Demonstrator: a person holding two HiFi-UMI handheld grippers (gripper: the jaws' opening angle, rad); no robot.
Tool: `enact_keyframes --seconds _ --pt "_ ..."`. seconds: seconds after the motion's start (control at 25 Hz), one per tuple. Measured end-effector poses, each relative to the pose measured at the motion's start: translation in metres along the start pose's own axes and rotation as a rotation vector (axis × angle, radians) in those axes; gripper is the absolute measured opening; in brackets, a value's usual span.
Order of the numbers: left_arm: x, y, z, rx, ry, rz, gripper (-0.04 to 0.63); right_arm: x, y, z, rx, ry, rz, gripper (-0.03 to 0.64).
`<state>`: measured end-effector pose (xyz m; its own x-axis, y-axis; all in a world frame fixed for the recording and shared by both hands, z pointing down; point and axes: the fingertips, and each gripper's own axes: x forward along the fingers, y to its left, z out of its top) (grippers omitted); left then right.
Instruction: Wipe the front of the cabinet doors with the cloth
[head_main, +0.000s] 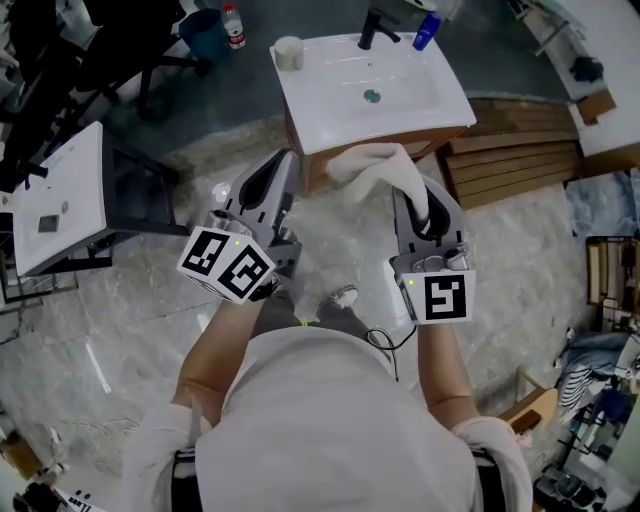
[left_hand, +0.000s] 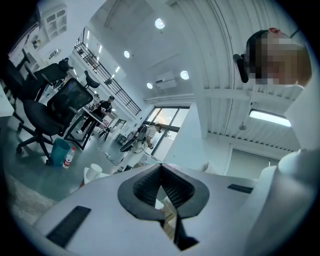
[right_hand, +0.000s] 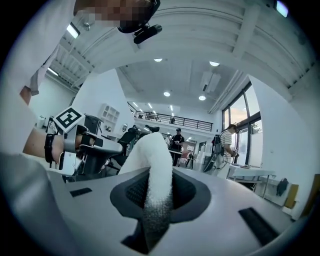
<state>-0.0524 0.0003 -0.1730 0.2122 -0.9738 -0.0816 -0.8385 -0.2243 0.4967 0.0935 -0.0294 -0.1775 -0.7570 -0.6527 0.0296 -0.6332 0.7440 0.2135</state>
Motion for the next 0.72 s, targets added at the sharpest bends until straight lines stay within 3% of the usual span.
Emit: enact_keyframes --seconds 0.72 --pt "-0.019 -0.006 0.032 0.011 -0.034 -0.008 0.017 0.004 0.016 0.034 -0.017 -0.039 0.001 0.081"
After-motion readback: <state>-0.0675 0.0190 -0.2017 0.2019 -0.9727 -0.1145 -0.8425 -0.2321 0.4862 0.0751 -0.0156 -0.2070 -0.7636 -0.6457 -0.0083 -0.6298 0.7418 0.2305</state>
